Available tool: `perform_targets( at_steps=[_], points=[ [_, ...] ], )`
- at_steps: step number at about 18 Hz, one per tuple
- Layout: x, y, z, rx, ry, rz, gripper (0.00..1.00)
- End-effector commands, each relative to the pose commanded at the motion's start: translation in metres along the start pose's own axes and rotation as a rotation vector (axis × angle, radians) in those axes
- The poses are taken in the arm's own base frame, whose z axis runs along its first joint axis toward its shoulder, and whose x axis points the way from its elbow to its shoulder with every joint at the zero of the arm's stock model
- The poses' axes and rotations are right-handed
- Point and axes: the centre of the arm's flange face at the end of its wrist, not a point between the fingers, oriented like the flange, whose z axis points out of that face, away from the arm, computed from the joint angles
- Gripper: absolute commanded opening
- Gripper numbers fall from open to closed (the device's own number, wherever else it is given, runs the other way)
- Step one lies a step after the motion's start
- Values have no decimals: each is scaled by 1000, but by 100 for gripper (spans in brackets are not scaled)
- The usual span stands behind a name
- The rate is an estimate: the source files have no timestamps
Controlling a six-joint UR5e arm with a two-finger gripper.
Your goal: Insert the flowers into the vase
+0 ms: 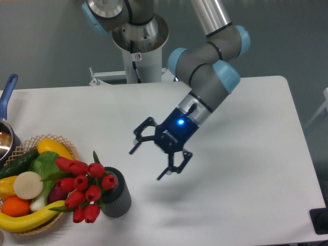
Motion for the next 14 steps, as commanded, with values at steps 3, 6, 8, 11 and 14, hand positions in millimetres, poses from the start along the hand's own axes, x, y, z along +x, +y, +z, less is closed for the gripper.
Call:
perform_targets(
  at_steps=[3, 6, 8, 11, 14],
  points=[
    [-16, 3, -28, 1, -55, -13, 100],
    [-30, 9, -49, -97, -151, -10, 100],
    [-35, 8, -56, -214, -230, 5, 100],
    [-47, 10, -68, -398, -353, 25, 100],
    [-46, 11, -64, -467, -383, 37, 100]
  ],
)
